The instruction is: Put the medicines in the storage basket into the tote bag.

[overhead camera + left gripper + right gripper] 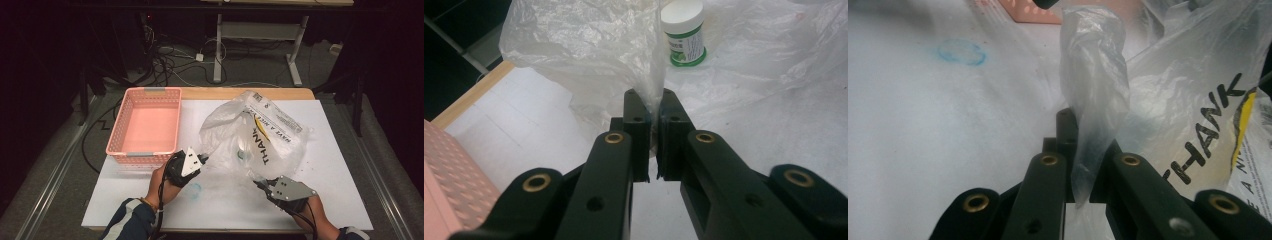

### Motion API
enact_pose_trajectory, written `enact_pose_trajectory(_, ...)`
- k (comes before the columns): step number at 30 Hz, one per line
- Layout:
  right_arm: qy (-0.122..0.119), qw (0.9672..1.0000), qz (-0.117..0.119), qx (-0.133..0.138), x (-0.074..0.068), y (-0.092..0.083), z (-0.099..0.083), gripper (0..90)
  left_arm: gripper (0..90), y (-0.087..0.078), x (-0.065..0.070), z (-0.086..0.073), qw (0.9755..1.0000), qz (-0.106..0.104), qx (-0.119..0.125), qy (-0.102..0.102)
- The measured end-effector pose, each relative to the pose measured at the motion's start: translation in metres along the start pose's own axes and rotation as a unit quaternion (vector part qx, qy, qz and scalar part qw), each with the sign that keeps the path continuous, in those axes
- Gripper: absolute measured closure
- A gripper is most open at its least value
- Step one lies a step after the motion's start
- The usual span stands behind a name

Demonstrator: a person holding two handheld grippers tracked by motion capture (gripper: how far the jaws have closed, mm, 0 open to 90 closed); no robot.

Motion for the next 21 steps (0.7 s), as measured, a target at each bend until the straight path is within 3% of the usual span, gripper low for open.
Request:
enact_pose_trajectory(6, 0.003, 0.9998, -0.015, 0.008, 0.006, -0.002, 0.002, 89.6, 83.4, 0.001, -0.003, 0.001, 0.9999, 0.015, 0.003, 0.0)
enact_pose_trajectory(21, 0.007, 0.9993, -0.03, 0.022, 0.017, -0.006, 0.007, 90.0, 83.7, -0.006, -0.005, 0.008, 0.9992, 0.019, 0.034, -0.011)
Point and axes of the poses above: each handheld gripper's, and its own axes: y roughly forward along the jaws, z roughly out of its top, x roughly to its right, the point moved 10 cm from there along y, roughly forward along the jaws, and after that the axes turned 2 degrees about x, right-handed, at the moved point
